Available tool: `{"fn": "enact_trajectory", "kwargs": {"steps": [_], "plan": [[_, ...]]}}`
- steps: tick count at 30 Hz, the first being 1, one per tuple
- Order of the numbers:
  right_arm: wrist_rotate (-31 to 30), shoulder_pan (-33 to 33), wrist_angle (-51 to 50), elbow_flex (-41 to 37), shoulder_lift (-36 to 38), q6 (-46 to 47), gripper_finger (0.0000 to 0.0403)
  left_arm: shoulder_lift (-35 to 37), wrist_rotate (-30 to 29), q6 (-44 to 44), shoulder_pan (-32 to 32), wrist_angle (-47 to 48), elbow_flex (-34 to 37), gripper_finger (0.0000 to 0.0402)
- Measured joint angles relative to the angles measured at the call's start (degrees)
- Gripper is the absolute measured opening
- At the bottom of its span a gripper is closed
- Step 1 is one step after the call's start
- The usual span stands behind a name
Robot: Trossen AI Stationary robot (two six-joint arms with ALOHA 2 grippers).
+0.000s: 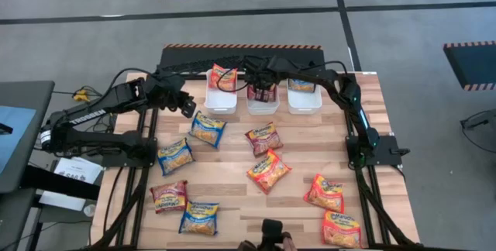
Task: Sort Maruchan noodles
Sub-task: Put the red noodle pack into the middle white bin, then put the blue noodle pack into the right white bin
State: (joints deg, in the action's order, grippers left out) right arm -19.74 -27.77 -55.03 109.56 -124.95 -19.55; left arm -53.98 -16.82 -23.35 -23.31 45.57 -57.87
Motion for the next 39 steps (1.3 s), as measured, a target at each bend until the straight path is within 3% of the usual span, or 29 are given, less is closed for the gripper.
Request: {"fn": "enact_trajectory", "kwargs": {"steps": [9, 16, 19, 25, 31, 39], "plan": [[0.04, 1.73, -11.21, 9.08, 0.16, 4.54, 0.0165, 0.00, 7.83, -1.18, 0.01, 0.00, 0.00, 0.0103], [0.42, 4.19, -26.49, 19.31, 0.17, 12.77, 0.0182, 1.11, 16.42, -4.09, 0.00, -0.47, -0.04, 0.0103], [3.98, 5.53, -34.37, 22.00, 0.17, 17.92, 0.0179, 2.35, 20.71, -4.93, 0.12, -1.29, -0.04, 0.0103], [17.47, 10.01, -34.76, 22.38, 2.28, 25.67, 0.0176, 6.00, 27.80, -6.35, 0.43, -1.07, -0.04, 0.0103], [18.36, 18.73, -34.86, 22.20, 3.43, 29.85, 0.0176, 9.86, 29.12, -7.86, 4.50, 1.34, -0.04, 0.0103], [18.38, 31.98, -35.02, 22.23, 3.53, 37.45, 0.0176, 10.58, 26.70, -12.44, 14.97, 9.98, -0.04, 0.0103]]}}
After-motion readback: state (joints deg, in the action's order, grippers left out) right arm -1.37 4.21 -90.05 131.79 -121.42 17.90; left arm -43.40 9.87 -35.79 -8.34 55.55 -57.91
